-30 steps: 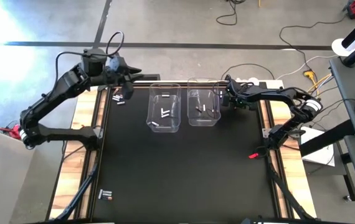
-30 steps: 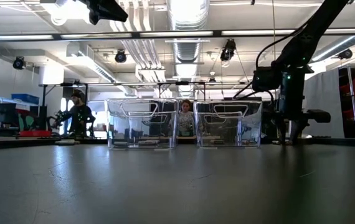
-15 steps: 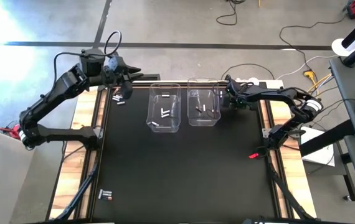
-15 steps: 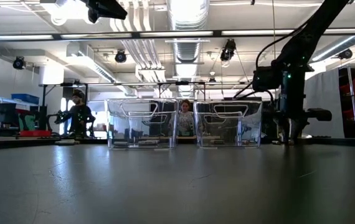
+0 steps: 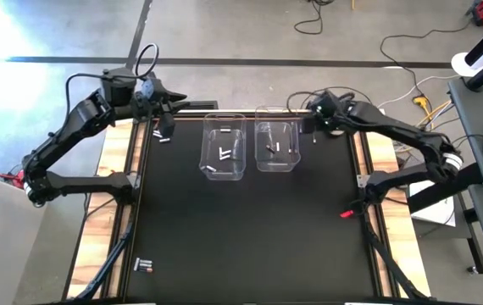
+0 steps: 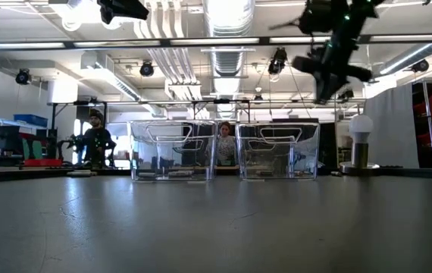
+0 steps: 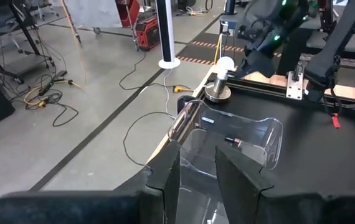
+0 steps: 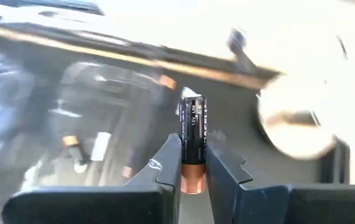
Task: Sort batteries
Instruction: Put the black battery into the right transparent bin
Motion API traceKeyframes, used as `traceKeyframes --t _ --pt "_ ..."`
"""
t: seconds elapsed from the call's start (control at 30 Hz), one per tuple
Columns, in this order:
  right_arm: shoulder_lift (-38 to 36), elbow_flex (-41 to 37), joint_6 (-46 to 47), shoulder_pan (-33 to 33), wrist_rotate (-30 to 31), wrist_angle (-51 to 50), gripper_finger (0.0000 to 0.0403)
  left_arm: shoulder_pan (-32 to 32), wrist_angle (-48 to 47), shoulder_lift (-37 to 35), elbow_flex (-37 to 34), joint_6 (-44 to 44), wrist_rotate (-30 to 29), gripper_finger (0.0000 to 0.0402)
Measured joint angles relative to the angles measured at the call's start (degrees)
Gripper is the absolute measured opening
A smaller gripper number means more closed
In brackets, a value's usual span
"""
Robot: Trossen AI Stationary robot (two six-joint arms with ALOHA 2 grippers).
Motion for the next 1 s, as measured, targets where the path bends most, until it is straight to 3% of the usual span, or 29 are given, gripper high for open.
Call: traceKeyframes --t 0.1,0.23,0.4,0.8,1.0 --pt "4.2 5.4 -9.9 3.0 -2.9 2.0 0.0041 0.0 0.1 -0.1 0.0 0.4 0.0 0.0083" --pt "11.9 10.6 -23.1 4.3 -13.8 2.2 0.0040 0.0 0.1 -0.9 0.0 0.7 0.0 0.0083" --pt "22.2 14.2 -32.5 4.5 -22.2 1.8 0.0044 0.0 0.0 -3.5 0.0 -0.1 0.0 0.0083" --pt "40.8 25.0 -46.9 4.0 -21.6 -5.6 0.0047 0.0 -0.1 -8.8 0.0 -2.4 0.0 0.0083" --pt "44.7 26.7 -49.7 3.9 -21.5 -5.6 0.0057 0.0 -0.4 -10.0 0.0 -2.9 0.0 0.0083"
